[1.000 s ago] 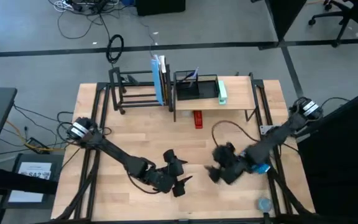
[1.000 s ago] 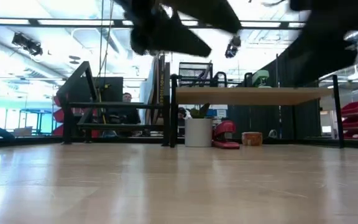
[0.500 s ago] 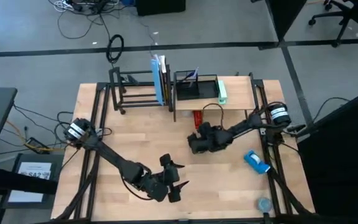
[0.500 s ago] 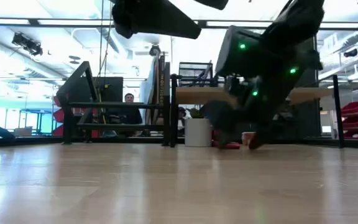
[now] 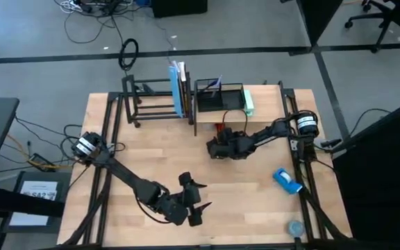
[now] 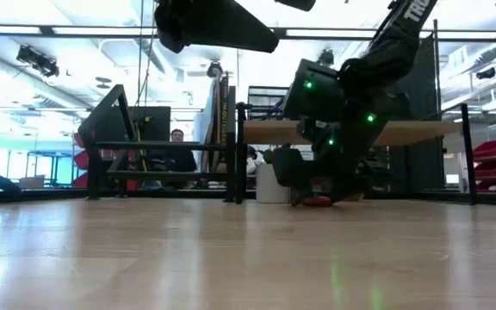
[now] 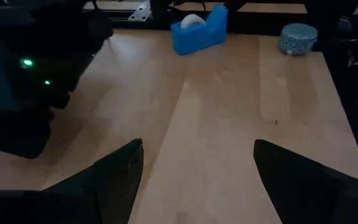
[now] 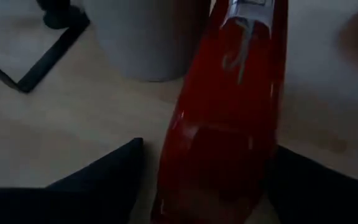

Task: Stock shelves
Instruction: Remove the red stapler from under the shelf

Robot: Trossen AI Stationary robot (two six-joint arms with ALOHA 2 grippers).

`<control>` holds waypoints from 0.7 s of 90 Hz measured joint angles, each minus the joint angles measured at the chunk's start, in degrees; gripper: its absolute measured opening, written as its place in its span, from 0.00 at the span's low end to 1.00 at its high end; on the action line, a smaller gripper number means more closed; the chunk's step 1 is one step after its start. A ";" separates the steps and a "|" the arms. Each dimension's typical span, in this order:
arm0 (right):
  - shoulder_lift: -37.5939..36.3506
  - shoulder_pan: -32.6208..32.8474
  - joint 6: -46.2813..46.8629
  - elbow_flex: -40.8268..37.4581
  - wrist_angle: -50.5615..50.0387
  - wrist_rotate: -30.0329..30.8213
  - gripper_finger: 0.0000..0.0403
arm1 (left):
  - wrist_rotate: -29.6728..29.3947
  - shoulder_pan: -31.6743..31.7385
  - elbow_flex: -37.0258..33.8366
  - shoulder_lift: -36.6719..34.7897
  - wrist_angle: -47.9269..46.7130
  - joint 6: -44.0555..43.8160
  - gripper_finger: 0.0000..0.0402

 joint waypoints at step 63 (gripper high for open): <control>-10.51 27.60 7.08 -0.50 -28.33 -13.62 0.14 | 0.03 -1.77 0.00 -0.46 3.84 -0.32 0.71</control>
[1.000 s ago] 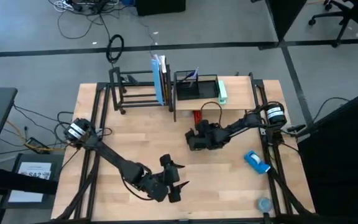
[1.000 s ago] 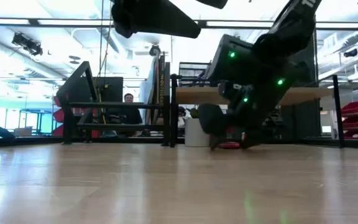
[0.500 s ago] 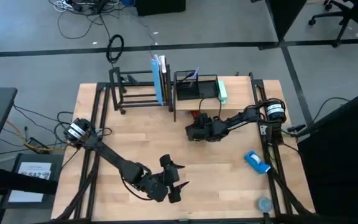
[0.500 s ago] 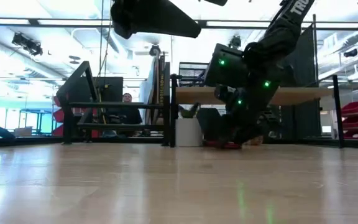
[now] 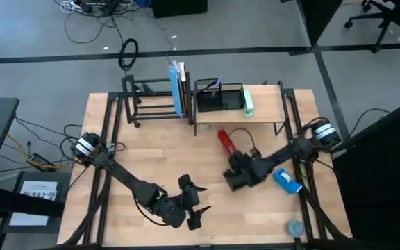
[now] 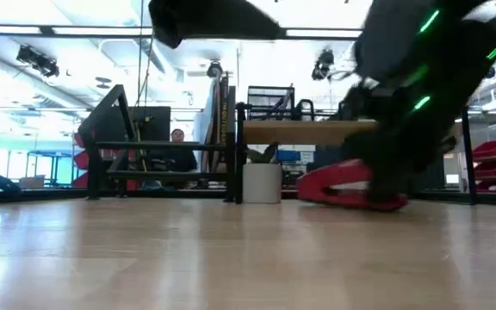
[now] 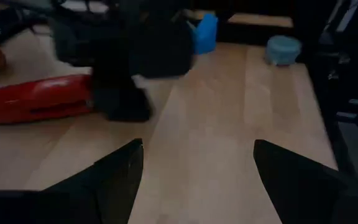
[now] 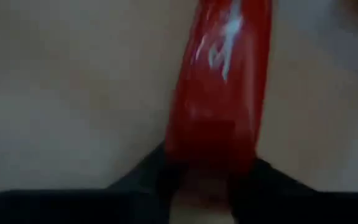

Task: Stock shelves
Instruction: Remove the red stapler from under the shelf

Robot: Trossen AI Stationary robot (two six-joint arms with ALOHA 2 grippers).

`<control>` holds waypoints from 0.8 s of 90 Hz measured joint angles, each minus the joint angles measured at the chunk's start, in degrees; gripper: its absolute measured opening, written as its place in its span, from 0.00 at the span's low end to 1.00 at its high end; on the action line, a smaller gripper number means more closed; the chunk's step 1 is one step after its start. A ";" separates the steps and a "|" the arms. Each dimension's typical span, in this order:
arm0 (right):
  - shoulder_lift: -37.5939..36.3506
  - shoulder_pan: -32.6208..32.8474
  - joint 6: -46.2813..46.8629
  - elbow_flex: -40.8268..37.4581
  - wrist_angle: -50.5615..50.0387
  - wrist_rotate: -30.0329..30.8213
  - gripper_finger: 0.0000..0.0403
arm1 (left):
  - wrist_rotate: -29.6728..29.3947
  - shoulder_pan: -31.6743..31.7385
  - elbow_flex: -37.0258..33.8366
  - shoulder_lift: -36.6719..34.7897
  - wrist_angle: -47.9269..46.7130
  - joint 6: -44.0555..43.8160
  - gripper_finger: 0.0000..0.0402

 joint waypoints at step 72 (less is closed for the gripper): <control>-2.35 14.59 19.88 -1.36 -2.50 14.35 0.19 | -14.38 -7.38 -0.02 -11.89 1.46 14.83 0.71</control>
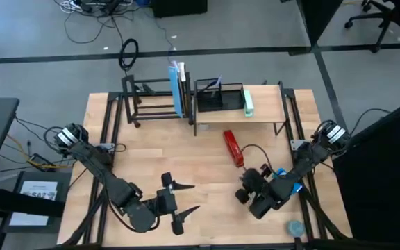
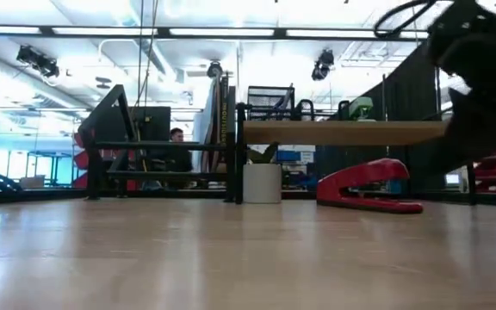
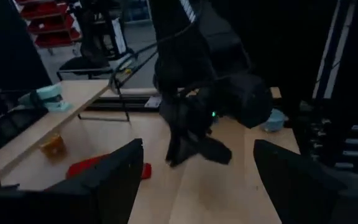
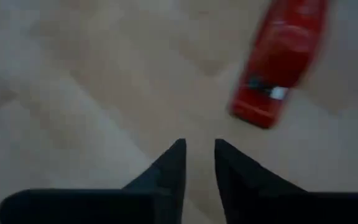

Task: Stock shelves
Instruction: Remove the red stapler from under the shelf

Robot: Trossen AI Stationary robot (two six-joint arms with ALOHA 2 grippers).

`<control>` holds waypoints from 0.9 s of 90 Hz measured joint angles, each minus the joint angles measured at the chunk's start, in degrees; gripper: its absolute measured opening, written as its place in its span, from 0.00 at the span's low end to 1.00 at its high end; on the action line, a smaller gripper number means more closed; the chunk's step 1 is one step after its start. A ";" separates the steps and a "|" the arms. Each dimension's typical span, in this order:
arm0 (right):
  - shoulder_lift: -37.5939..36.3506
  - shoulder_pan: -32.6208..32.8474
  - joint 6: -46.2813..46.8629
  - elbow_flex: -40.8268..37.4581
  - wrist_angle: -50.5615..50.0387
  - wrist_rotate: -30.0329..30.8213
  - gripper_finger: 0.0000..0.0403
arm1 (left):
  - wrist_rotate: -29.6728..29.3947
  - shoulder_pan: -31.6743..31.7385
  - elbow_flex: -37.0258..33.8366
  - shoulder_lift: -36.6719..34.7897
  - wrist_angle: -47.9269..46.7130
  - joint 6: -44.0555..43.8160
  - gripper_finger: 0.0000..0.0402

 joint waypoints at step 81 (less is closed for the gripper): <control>-0.18 -22.16 -18.60 -15.82 32.55 0.63 0.38 | -0.07 0.85 0.02 0.00 -0.03 0.89 0.71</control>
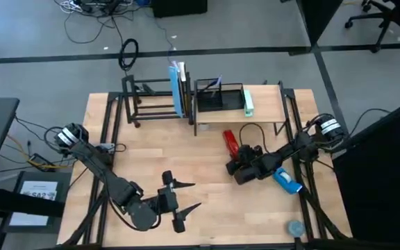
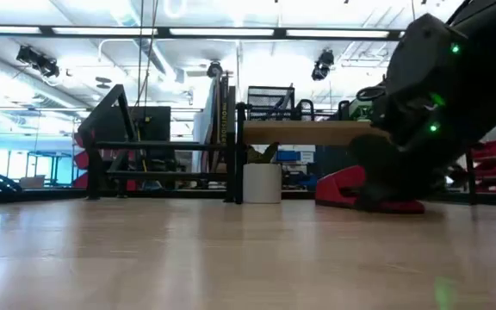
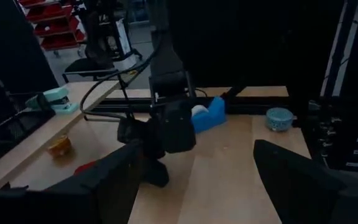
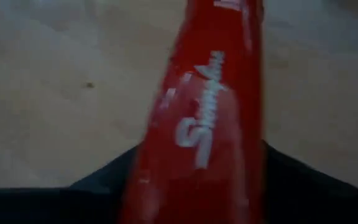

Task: Stock shelves
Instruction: Remove the red stapler from under the shelf

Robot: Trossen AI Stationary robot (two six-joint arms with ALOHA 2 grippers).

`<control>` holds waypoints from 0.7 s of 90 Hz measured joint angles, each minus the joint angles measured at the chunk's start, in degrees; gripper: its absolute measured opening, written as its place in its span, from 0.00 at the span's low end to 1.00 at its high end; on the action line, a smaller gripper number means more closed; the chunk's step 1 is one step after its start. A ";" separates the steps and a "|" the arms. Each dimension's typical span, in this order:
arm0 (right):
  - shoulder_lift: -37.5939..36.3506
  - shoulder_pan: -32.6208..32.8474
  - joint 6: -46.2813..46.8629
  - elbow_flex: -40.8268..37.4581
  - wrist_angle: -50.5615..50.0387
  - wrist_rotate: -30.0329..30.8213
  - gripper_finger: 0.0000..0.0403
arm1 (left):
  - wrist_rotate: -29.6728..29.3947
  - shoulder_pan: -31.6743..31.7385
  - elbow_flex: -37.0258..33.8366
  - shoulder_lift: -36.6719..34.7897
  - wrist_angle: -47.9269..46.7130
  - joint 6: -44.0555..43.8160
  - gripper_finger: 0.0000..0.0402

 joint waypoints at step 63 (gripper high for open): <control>13.02 -2.84 -47.35 34.75 10.43 -28.55 0.38 | -2.42 -4.31 0.00 -4.10 15.06 13.00 0.71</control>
